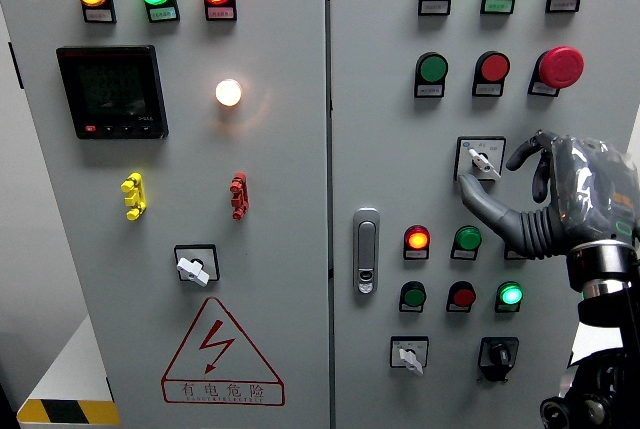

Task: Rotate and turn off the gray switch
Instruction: 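Close the right hand's fingers around the white switch knob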

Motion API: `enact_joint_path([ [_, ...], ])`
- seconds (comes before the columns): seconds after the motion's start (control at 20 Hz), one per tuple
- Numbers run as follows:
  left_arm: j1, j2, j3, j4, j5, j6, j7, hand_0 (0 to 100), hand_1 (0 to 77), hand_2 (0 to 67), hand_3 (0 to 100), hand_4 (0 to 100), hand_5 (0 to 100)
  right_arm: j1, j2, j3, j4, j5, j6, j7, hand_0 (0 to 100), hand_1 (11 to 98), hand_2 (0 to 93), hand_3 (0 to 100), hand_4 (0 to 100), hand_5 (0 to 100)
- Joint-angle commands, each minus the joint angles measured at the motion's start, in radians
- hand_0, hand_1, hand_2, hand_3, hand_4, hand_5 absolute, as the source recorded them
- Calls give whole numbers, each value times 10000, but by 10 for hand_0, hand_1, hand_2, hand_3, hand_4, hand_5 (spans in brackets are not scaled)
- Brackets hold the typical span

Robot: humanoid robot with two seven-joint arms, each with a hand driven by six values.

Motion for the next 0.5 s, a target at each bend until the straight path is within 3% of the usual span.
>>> enact_joint_path([
  [0.0, 0, -1, 0, 0, 0, 0, 11, 0, 0, 131, 183, 96, 118, 56, 0, -7, -78, 0, 5, 0, 0, 360, 624, 993, 982, 1000],
  [0.45, 0, -1, 0, 0, 0, 0, 11, 0, 0, 131, 183, 95, 118, 148, 0, -206, -293, 0, -10, -168, 0, 361, 626, 991, 983, 1000],
])
